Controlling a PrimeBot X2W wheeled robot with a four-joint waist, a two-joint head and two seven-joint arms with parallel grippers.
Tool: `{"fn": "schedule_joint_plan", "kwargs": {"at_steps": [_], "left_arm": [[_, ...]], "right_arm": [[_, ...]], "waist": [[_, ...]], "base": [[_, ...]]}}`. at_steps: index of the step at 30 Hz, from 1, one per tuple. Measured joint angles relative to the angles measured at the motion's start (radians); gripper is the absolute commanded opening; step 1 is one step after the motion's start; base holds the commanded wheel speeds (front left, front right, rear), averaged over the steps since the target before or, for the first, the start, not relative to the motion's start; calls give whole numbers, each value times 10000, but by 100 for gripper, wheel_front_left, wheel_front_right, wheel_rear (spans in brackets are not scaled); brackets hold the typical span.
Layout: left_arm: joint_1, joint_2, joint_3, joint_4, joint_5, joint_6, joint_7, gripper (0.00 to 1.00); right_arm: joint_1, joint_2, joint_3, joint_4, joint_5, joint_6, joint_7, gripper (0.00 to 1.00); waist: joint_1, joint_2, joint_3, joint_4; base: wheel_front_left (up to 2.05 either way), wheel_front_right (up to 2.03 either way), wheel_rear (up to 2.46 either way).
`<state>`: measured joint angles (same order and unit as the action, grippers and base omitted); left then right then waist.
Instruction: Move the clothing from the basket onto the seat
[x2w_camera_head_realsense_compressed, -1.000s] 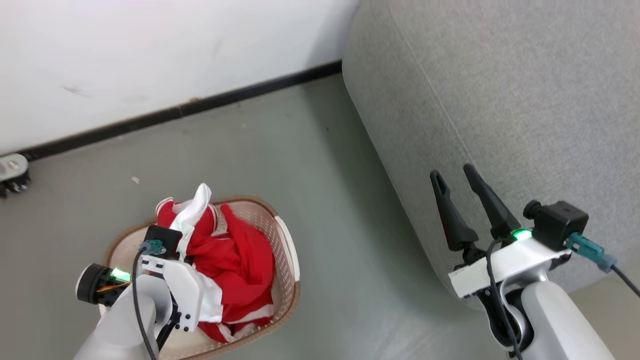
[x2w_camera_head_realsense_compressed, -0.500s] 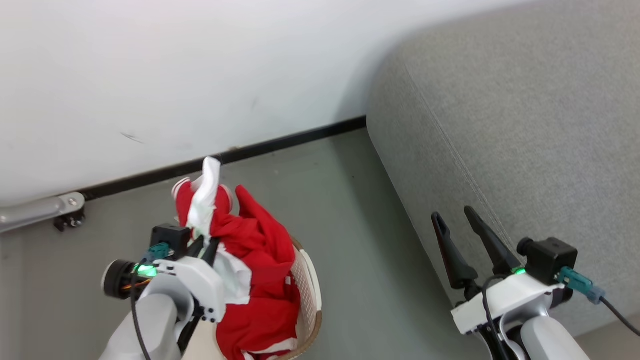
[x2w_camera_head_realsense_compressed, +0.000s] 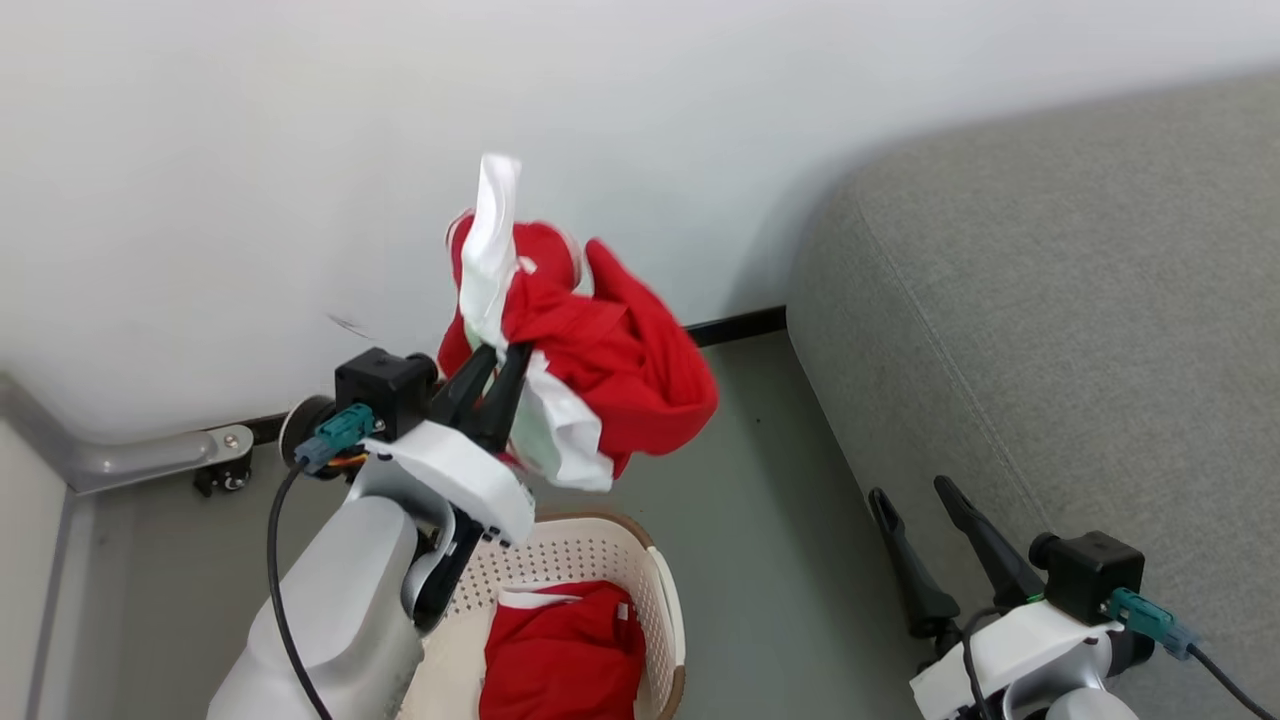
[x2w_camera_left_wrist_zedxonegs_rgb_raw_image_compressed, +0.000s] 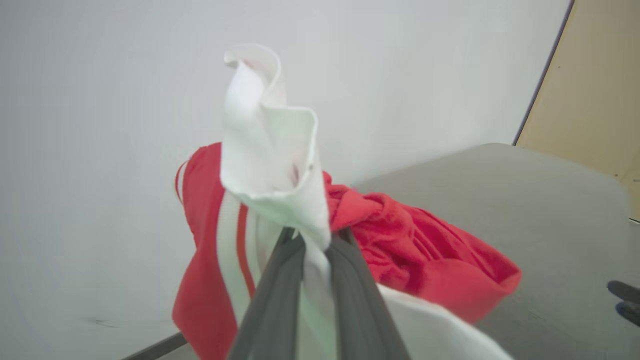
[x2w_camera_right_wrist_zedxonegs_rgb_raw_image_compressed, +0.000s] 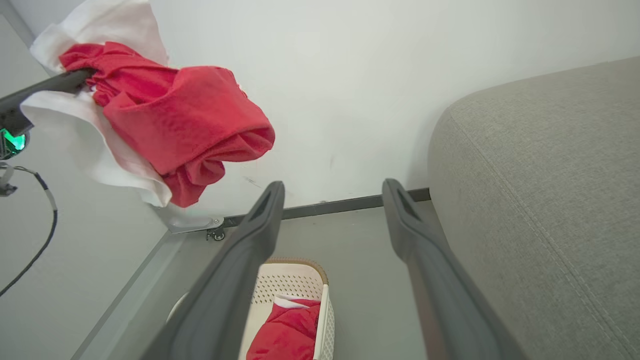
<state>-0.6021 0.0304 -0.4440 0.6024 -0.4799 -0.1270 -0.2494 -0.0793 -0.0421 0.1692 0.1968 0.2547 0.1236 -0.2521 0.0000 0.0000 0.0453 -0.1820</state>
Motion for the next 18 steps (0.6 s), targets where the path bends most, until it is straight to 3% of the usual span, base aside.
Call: {"fn": "schedule_joint_plan", "kwargs": {"at_steps": [18], "left_arm": [[757, 23, -67, -3718, -917, 0, -29, 0]], "right_arm": [[587, -4, 219, -790, -280, 0, 0, 100]], "waist": [[0, 0, -766, 618]], "base": [[0, 0, 0]]}}
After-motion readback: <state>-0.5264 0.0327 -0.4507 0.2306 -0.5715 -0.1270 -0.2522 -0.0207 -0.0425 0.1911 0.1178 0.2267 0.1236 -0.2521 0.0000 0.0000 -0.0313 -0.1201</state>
